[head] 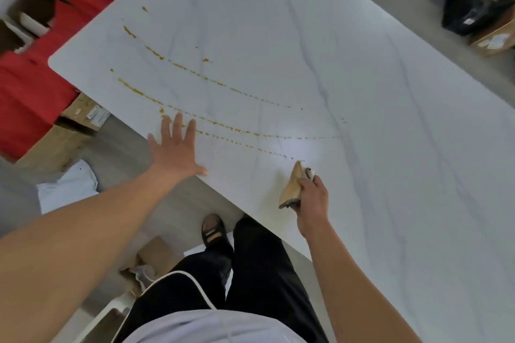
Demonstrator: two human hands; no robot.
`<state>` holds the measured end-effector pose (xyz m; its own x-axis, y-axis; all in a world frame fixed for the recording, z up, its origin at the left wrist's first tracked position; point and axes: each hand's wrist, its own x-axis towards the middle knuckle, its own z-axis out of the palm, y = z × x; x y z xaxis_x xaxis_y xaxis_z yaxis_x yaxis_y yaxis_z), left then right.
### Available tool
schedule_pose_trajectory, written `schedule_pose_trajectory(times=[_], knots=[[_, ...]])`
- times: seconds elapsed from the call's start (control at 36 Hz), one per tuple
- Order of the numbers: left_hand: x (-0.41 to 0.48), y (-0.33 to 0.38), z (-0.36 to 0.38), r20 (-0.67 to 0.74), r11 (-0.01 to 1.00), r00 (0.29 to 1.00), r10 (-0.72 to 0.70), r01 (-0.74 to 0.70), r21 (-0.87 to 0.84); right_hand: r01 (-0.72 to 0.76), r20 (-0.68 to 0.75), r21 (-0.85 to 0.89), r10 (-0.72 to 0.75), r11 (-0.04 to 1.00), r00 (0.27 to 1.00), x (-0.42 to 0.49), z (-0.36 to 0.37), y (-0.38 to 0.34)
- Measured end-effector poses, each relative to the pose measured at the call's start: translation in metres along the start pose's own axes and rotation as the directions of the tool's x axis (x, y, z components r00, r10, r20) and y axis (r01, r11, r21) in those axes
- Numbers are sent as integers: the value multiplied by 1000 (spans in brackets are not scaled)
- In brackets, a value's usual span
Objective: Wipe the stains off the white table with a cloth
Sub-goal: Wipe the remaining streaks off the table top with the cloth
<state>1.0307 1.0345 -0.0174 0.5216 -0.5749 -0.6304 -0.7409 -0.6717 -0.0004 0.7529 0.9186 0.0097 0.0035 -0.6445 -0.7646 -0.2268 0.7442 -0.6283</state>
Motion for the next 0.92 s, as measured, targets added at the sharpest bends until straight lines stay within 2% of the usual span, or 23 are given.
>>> schedule_pose_trajectory(times=[0.17,0.31,0.36,0.5,0.61,0.69,0.75,0.86,0.92], knots=[[8,24,-20,53,997,996,73,-71,-35,65,-124,-76,-74,995,990,52,-40,-39],[16,51,-28,106,995,990,96,-95,-18,192,-122,-294,-237,936,964,97,-69,-89],[25,67,-30,139,994,986,93,-99,36,228,-122,-421,-303,878,945,123,-81,-114],[44,77,-34,236,987,968,85,-114,114,313,-61,-709,-497,632,866,184,-94,-158],[56,78,-33,243,978,966,82,-125,166,384,161,-881,-590,275,791,233,-87,-185],[55,81,-33,255,978,964,82,-127,167,384,243,-916,-606,113,757,253,-79,-197],[56,83,-34,266,978,961,72,-120,171,388,252,-916,-606,103,755,265,-75,-198],[56,86,-37,271,979,960,68,-116,167,401,230,-903,-614,155,755,266,-64,-181],[54,86,-38,273,978,959,72,-122,168,442,285,-888,-608,124,741,255,-63,-165]])
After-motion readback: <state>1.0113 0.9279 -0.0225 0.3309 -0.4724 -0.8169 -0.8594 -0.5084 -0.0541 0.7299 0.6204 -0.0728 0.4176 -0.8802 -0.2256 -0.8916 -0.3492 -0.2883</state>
